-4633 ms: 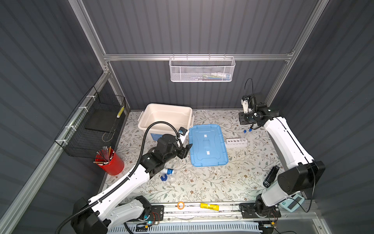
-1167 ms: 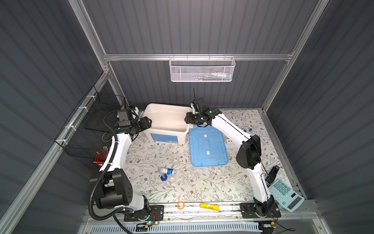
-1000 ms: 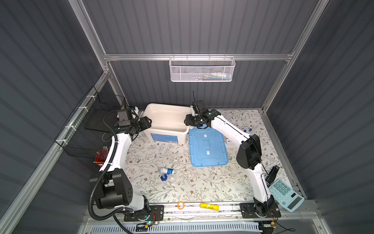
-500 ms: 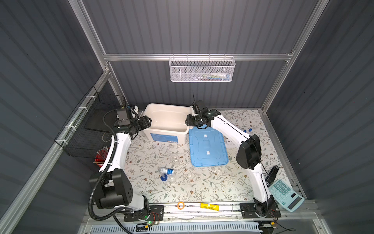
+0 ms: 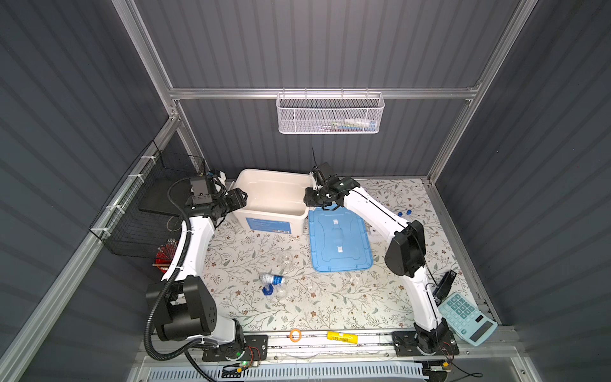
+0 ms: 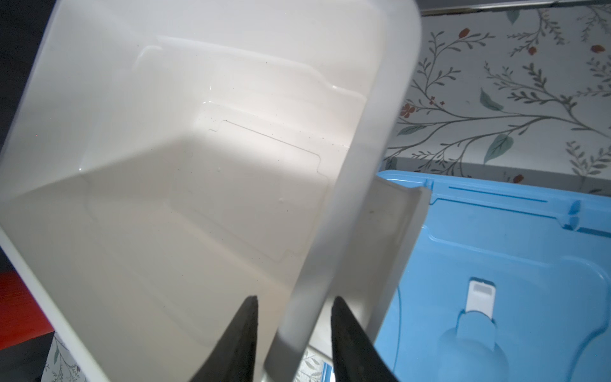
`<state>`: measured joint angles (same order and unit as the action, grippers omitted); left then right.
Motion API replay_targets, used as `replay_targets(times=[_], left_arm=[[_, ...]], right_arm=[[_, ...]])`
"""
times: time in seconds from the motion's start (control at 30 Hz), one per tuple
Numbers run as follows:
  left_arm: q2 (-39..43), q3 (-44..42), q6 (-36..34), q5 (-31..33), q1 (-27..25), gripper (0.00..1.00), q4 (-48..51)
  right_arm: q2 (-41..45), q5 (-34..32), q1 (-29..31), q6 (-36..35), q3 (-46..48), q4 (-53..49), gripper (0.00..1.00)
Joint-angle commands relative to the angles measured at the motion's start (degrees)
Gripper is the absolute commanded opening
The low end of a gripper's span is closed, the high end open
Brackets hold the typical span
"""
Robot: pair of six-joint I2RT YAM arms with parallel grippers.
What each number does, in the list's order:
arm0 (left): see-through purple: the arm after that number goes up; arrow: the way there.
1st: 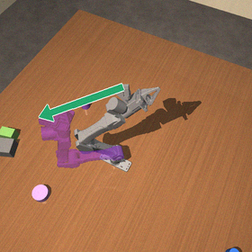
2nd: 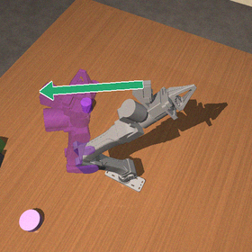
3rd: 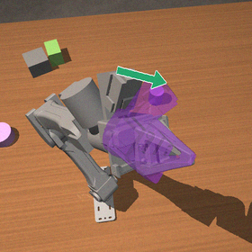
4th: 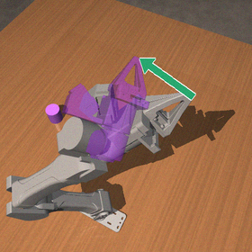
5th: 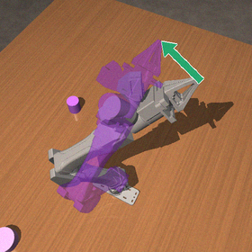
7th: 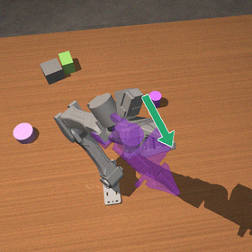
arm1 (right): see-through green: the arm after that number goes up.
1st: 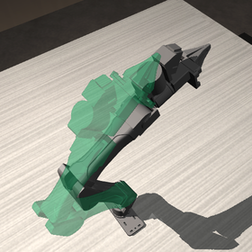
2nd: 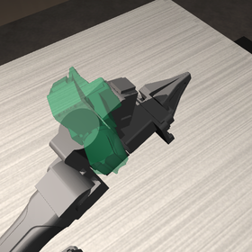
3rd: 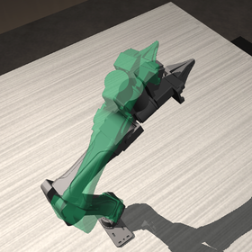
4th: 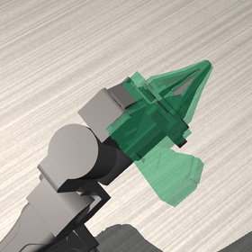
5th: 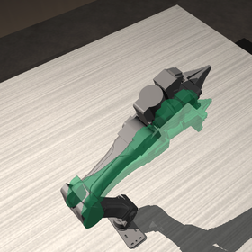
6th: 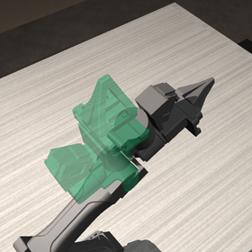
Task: Organize the chemistry lab equipment
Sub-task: 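Pull the white bin toward the robot with both grippers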
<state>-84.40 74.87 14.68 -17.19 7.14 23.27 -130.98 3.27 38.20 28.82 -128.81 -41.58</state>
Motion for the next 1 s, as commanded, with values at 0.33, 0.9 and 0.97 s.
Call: replay_targets(times=[0.33, 0.9, 0.97], left_arm=[[0.73, 1.57, -1.8, 0.23, 0.33, 0.64, 1.52], [1.03, -0.21, -1.15, -0.89, 0.33, 0.64, -0.22], [1.15, -0.41, -1.05, -1.09, 0.33, 0.64, -0.41]], right_arm=[[-3.34, -4.36, 1.52, -3.19, -4.68, -5.16, 0.31], [2.41, -5.96, 2.32, -2.94, -0.57, -8.67, 0.23], [3.28, -5.85, 2.45, -2.26, 0.58, -8.75, 0.23]])
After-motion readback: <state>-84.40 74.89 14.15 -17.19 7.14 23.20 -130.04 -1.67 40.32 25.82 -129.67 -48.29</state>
